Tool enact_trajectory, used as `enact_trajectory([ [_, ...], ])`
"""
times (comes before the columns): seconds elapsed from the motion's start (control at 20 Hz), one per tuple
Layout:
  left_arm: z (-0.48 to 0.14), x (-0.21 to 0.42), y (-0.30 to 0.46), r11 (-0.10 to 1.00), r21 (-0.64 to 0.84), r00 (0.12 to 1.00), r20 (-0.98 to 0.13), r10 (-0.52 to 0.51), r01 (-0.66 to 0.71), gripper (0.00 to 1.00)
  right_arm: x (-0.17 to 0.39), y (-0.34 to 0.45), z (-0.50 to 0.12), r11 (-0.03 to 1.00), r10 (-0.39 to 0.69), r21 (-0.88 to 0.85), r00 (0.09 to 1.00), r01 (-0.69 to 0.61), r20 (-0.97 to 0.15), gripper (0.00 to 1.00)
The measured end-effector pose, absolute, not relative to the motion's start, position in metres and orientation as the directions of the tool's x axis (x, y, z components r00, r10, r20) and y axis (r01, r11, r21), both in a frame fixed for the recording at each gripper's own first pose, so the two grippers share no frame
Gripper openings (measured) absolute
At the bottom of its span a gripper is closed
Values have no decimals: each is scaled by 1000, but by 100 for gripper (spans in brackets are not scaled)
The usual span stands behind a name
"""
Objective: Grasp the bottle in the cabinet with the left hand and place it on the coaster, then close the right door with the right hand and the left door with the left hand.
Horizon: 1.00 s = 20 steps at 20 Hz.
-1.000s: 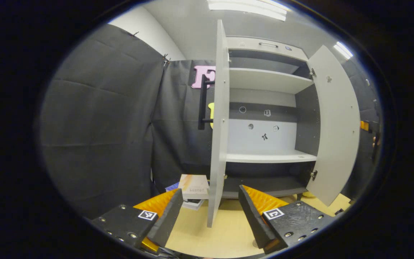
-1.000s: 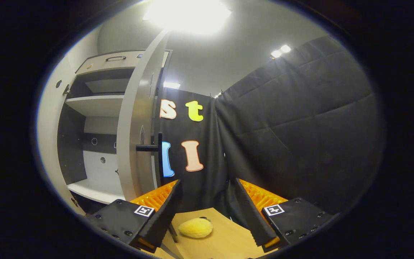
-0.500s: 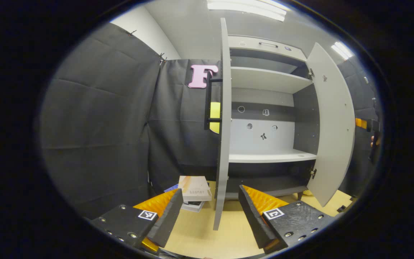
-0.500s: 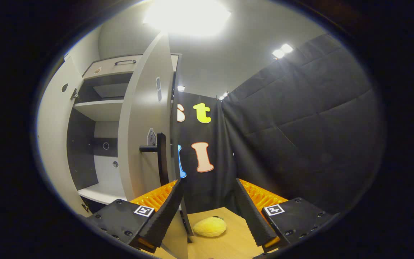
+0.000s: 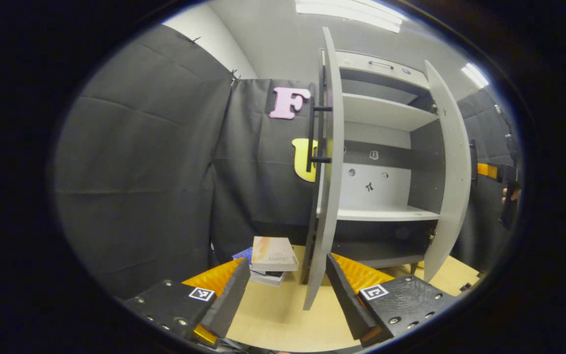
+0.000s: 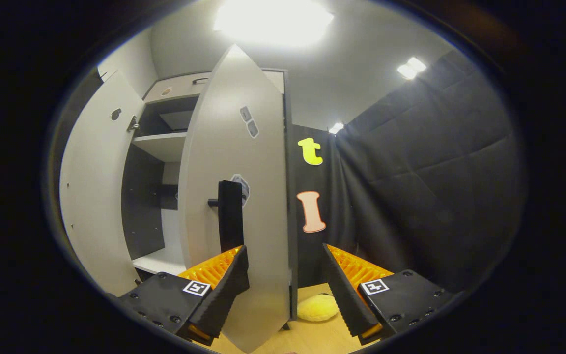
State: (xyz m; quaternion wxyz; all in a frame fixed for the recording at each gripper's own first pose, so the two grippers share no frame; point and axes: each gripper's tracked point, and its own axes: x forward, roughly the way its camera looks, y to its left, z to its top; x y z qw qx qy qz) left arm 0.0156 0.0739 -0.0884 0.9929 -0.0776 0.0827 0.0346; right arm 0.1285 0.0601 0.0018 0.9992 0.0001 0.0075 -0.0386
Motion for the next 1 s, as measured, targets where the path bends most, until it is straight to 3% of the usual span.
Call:
enact_trajectory([
  [0.15,-88,13,76,983,-154,981,-178,73,-101,97,130,84,9,999,-30,12,999,30,14,92],
  [0.2,-87,13,78,983,-145,981,-174,83,-109,97,131,89,10,1000,-20,14,1000,20,21,95],
  [0.25,-85,14,82,984,-133,981,-169,96,-119,85,130,92,12,1000,-17,17,999,16,28,95],
  [0.3,-83,16,86,984,-123,980,-165,107,-128,85,128,94,13,1000,-13,22,999,13,34,95],
  [0.35,-83,17,88,984,-117,980,-164,115,-135,97,124,96,12,1000,-7,28,999,6,36,95],
  [0.5,-70,25,99,984,-106,981,-146,128,-144,97,113,98,3,999,15,28,1000,-15,19,95],
  [0.55,-60,34,103,984,-99,982,-132,134,-147,91,109,97,-1,1000,19,19,1000,-19,8,95],
  [0.65,-40,50,110,984,-87,984,-99,147,-155,97,100,92,-9,1000,24,2,1000,-24,-8,95],
  [0.75,-22,59,116,984,-80,986,-66,155,-160,97,93,86,-14,1000,23,-2,999,-23,-25,95],
  [0.8,-10,64,122,984,-77,986,-49,159,-163,91,89,83,-16,1000,23,1,999,-23,-33,95],
  [0.85,0,69,125,984,-76,986,-37,160,-163,91,82,79,-20,1000,27,3,999,-27,-42,95],
  [0.9,9,75,128,984,-75,987,-25,159,-160,98,77,76,-24,1000,31,1,998,-31,-54,95],
  [1.0,22,87,132,985,-75,988,-11,155,-155,98,70,70,-31,1000,28,-9,997,-29,-74,95],
])
